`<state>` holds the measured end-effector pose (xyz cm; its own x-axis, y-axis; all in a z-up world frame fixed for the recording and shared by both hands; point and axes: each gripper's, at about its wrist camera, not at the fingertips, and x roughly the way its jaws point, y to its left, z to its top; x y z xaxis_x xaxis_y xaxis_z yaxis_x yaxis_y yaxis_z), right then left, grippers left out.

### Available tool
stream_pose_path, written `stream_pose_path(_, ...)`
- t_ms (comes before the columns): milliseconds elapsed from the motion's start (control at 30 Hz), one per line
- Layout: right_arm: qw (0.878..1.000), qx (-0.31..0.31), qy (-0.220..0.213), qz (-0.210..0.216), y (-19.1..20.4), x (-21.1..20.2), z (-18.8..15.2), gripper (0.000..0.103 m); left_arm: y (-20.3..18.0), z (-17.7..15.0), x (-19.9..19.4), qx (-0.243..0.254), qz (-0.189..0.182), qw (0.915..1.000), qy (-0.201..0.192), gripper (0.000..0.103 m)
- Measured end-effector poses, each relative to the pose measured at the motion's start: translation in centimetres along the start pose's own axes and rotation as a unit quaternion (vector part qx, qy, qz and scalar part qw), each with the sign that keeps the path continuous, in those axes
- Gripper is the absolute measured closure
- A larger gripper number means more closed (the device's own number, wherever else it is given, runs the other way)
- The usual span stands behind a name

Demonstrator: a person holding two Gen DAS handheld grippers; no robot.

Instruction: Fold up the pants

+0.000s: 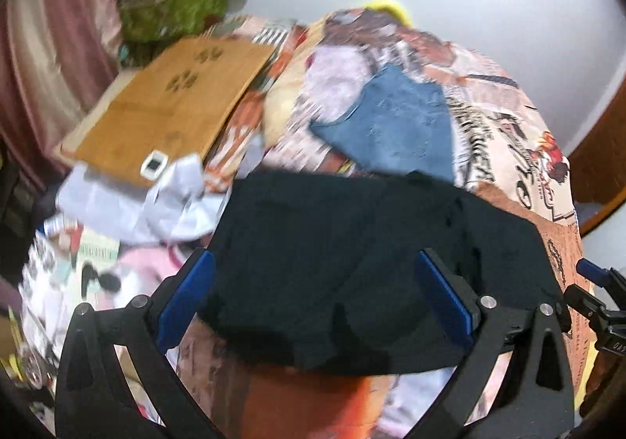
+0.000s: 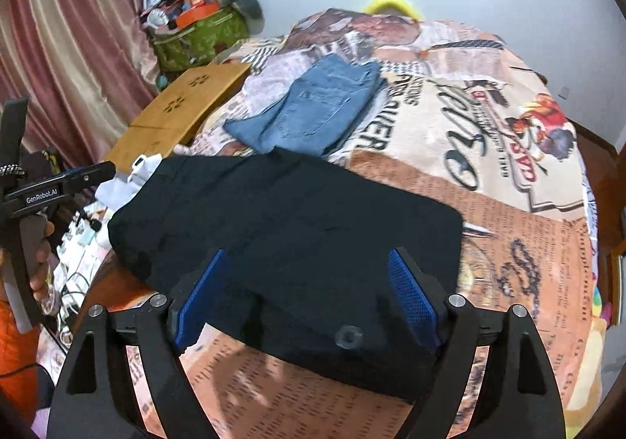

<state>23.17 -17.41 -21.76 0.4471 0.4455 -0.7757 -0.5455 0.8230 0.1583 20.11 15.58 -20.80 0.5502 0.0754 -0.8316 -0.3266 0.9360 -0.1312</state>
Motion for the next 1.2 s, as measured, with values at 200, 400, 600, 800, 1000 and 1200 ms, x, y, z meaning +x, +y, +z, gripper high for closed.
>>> stream_pose_path(200, 0.999, -0.017, 0.039, -0.01, 1.5, 2.9, -0.8, 0.021, 3.9, -2.1, 3.0, -0.061, -0.026, 0.9955, 0.068, 0.0)
stream_pose_path(400, 0.996, -0.008, 0.091, -0.02, 1.1, 5.9, -1.7, 0.021, 5.9, -4.1, 5.9, -0.108, -0.084, 0.9814, 0.135, 0.0)
stream_pose_path(600, 0.995, -0.01, 0.094, -0.019, 1.1, 6.0, -1.9, 0.013, 6.4, -6.3, 7.4, -0.13, -0.141, 0.9628, 0.19, 0.0)
stream_pose_path(800, 0.995, -0.016, 0.095, -0.016, 1.3, 6.3, -2.0, 0.007, 5.4, -7.4, 7.4, -0.129, -0.168, 0.9574, 0.196, 0.0)
stream_pose_path(1000, 0.995, -0.015, 0.096, -0.013, 1.4, 6.5, -1.9, 0.006, 5.1, -6.2, 10.9, -0.165, -0.22, 0.9351, 0.223, 0.0)
stream_pose_path(1200, 0.995, -0.017, 0.094, -0.009, 1.4, 6.6, -2.0, 0.005, 5.7, -4.5, 12.2, -0.201, -0.205, 0.9375, 0.196, 0.008)
